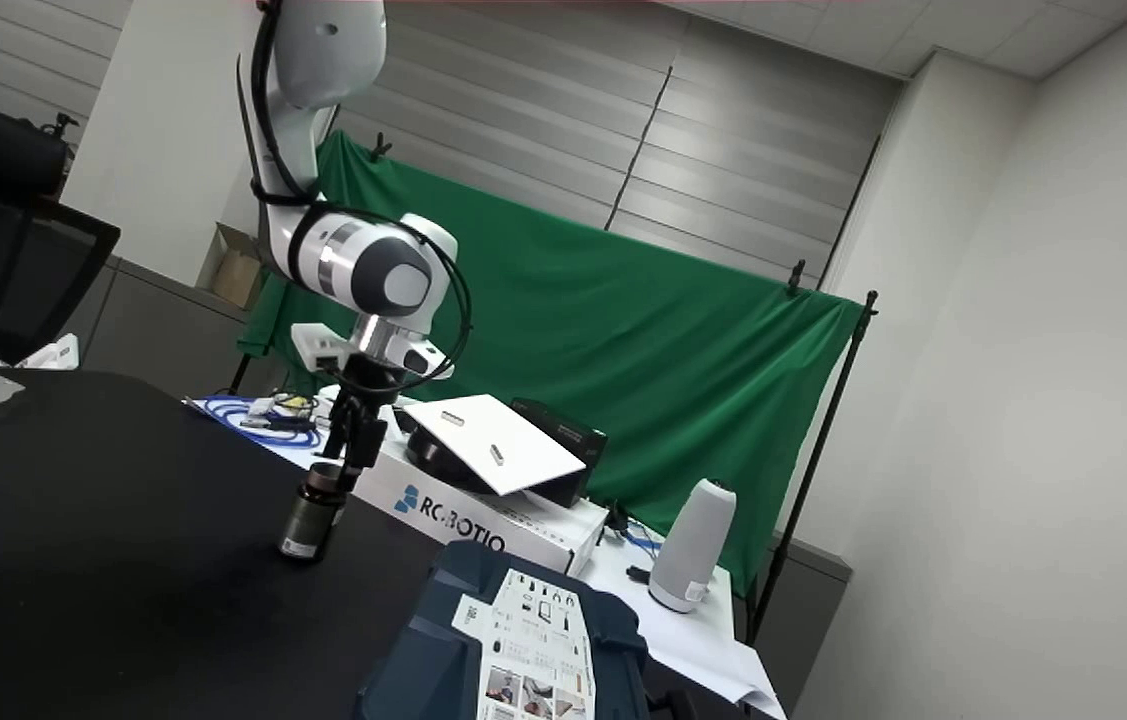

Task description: Move the object to the left

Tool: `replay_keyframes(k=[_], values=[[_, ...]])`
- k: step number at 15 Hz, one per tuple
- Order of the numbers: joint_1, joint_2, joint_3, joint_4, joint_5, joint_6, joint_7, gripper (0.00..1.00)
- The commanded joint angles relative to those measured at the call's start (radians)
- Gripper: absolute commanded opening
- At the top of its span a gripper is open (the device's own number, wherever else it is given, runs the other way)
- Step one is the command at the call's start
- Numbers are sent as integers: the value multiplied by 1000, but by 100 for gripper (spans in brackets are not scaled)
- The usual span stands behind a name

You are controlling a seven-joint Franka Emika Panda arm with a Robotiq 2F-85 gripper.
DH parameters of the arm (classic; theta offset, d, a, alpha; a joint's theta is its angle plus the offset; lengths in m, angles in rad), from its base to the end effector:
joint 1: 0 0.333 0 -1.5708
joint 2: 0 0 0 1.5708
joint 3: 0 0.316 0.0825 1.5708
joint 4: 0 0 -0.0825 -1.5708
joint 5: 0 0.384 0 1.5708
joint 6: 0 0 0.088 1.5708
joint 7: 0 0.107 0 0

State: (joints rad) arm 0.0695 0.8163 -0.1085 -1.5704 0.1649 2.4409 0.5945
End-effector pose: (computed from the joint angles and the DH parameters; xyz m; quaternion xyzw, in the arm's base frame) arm 0.7041 -0.0164 0.1667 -0.9353 0.3521 -0.0250 0.0238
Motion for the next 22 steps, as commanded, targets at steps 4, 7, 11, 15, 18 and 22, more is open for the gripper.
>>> replay_keyframes(k=[4,7,11,15,18,22], values=[[4,41,1,48,16,-12,21,100],[10,50,-4,51,9,-9,21,74],[10,45,-4,47,9,-8,17,45],[10,-3,-2,17,4,-17,-4,36],[3,-67,10,-15,0,-53,-51,36],[15,-163,38,-39,-31,-150,-182,36]])
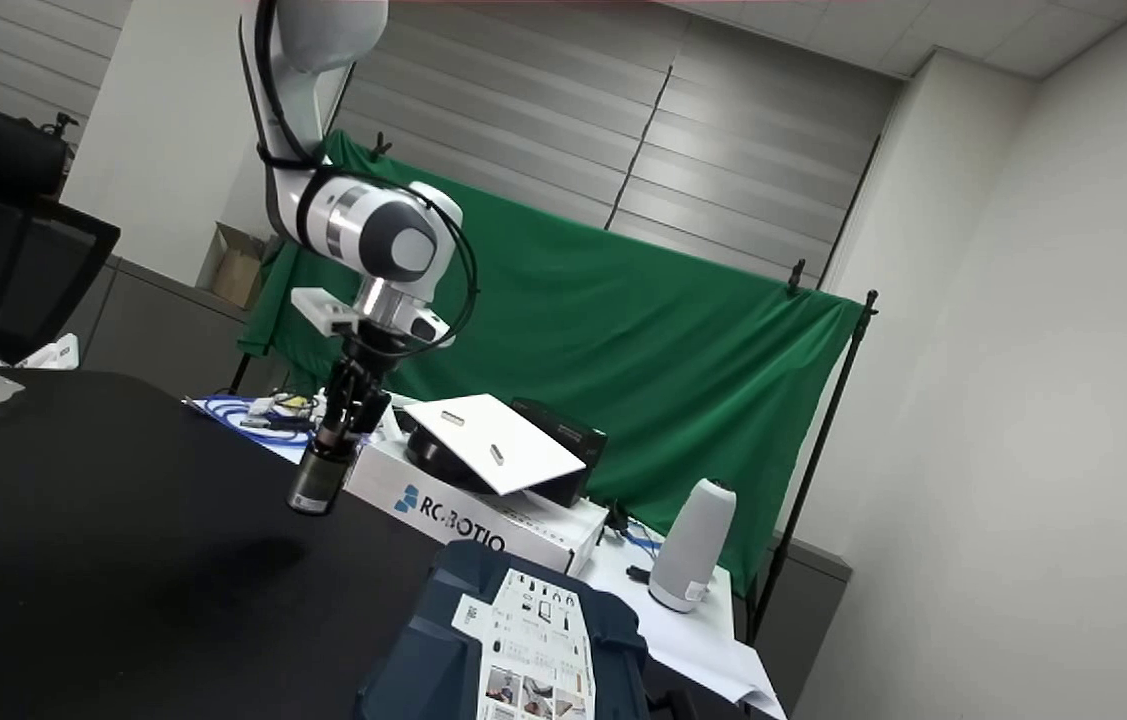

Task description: Move the object to the left

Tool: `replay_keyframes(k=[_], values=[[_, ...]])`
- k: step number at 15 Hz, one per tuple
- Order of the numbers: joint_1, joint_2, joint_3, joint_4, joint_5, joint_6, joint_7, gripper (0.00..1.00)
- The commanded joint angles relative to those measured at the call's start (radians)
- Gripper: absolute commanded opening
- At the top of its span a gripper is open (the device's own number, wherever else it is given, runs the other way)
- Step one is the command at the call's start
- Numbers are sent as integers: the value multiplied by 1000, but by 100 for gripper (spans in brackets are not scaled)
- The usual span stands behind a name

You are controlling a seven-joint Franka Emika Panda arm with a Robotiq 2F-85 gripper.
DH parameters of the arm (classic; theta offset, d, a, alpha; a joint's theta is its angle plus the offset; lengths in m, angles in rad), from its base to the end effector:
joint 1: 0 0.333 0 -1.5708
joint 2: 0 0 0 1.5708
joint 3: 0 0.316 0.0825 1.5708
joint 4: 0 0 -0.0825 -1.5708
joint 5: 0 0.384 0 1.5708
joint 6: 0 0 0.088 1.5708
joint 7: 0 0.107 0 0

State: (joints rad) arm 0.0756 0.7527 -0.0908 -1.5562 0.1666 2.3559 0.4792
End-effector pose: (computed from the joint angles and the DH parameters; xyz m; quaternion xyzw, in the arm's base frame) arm 0.7091 0.0011 0.2088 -0.9570 0.2873 -0.0183 0.0348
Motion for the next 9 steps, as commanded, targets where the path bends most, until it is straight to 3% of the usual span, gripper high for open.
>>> replay_keyframes(k=[1,9], values=[[19,-118,28,-54,-54,-85,-95,36],[123,-106,134,16,-149,-183,-235,36]])
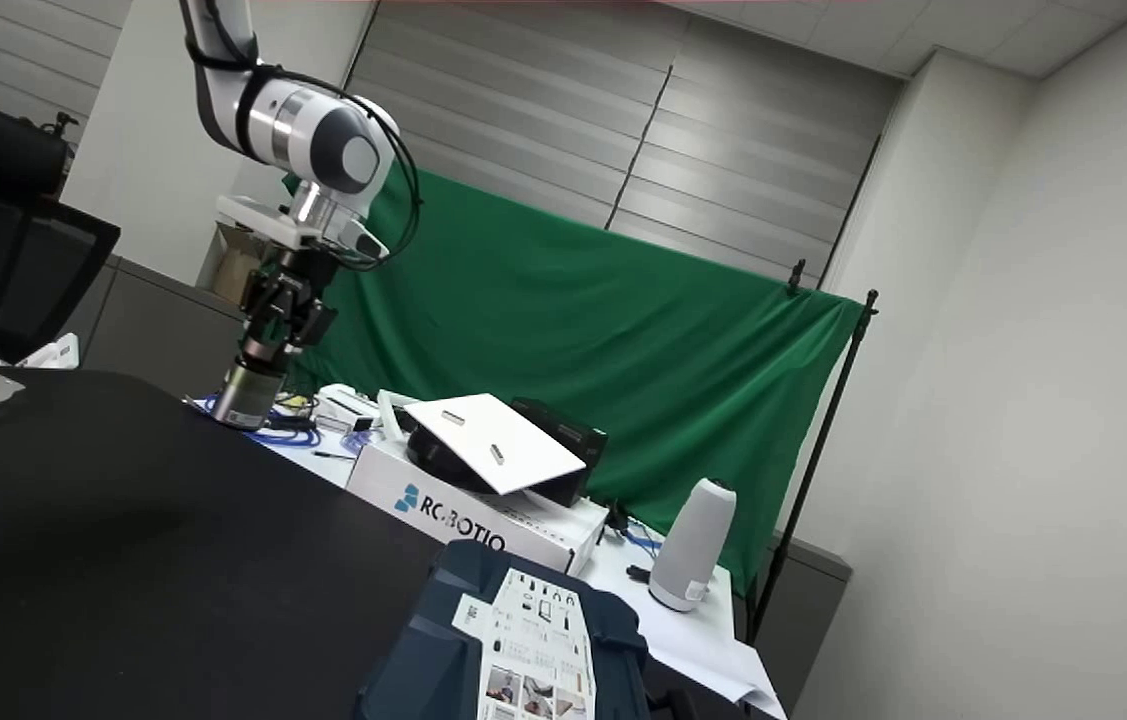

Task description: Move the object to the left

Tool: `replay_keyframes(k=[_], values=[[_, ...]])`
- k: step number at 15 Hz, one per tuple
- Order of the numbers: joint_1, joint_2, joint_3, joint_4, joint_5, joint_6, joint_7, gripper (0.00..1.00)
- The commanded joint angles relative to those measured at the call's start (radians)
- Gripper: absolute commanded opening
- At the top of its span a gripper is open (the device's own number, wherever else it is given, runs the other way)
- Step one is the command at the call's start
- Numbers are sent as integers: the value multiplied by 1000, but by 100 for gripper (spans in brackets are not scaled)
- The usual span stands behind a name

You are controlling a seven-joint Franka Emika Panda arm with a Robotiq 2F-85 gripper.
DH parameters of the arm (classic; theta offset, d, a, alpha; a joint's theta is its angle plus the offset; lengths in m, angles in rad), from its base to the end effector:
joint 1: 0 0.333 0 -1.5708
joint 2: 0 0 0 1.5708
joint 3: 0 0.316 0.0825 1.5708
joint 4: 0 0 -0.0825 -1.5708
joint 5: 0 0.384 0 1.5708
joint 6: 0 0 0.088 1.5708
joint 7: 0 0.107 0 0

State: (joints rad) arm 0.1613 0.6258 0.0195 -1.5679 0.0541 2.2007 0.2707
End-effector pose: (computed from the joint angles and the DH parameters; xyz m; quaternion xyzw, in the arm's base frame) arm 0.6894 0.1259 0.2775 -0.9976 0.0626 0.0028 0.0277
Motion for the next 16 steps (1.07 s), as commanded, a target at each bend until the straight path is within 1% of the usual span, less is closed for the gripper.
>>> replay_keyframes(k=[1,5,10,16], values=[[56,32,34,36,-47,-26,-32,36],[135,96,68,92,-88,-31,-45,36],[228,175,91,200,-126,-48,-46,36],[300,256,120,340,-127,-80,-69,36]])
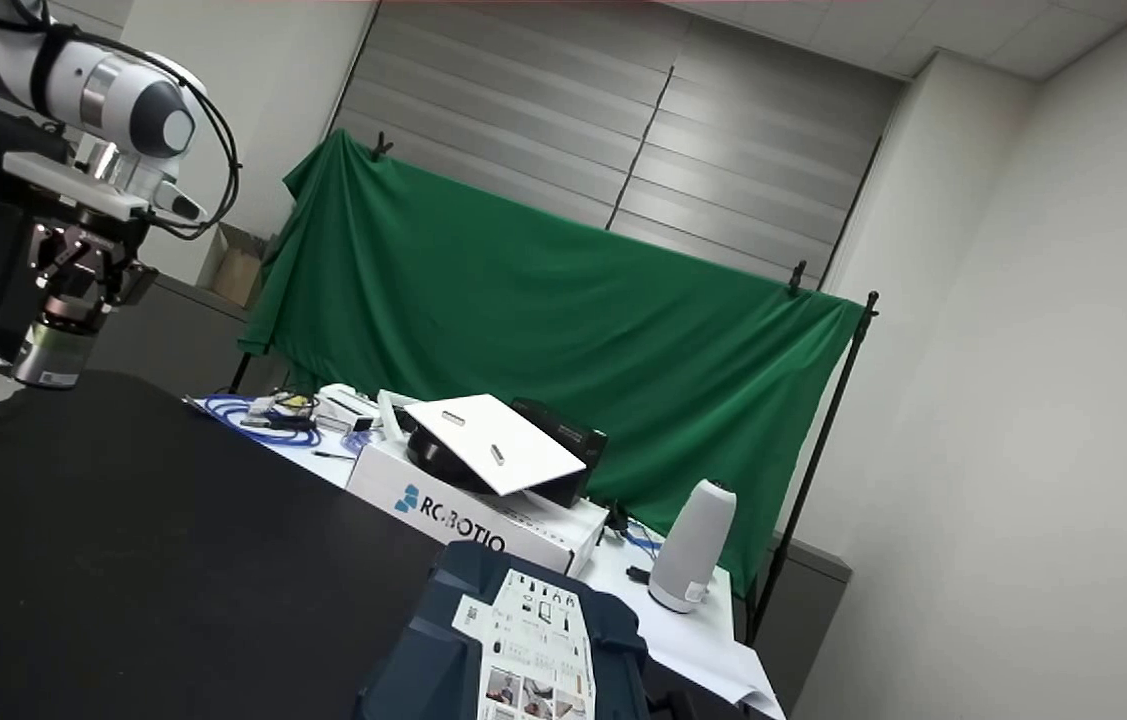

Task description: Move the object to the left

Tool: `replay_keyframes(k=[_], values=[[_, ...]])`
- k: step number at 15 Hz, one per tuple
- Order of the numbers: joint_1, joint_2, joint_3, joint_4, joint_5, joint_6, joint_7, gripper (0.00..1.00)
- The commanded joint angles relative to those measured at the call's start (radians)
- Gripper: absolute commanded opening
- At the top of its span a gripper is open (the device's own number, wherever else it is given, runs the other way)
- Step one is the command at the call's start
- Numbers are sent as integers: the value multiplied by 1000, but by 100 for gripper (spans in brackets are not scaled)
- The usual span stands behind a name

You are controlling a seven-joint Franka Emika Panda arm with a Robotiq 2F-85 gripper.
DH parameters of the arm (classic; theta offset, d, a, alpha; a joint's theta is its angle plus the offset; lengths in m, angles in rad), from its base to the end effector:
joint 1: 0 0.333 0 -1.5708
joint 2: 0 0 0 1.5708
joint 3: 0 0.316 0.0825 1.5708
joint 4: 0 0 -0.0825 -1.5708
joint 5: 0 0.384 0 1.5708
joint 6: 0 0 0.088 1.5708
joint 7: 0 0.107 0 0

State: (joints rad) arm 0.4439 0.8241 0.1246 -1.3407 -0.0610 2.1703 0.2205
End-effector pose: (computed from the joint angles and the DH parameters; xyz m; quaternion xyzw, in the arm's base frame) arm 0.6369 0.3795 0.2371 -0.9852 -0.1701 0.0024 0.0210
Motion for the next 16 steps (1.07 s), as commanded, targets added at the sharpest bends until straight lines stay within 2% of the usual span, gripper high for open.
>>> replay_keyframes(k=[1,11,16], values=[[25,72,21,135,-9,-58,-28,36],[73,196,62,317,2,-83,-116,36],[104,250,61,391,-8,-85,-157,36]])
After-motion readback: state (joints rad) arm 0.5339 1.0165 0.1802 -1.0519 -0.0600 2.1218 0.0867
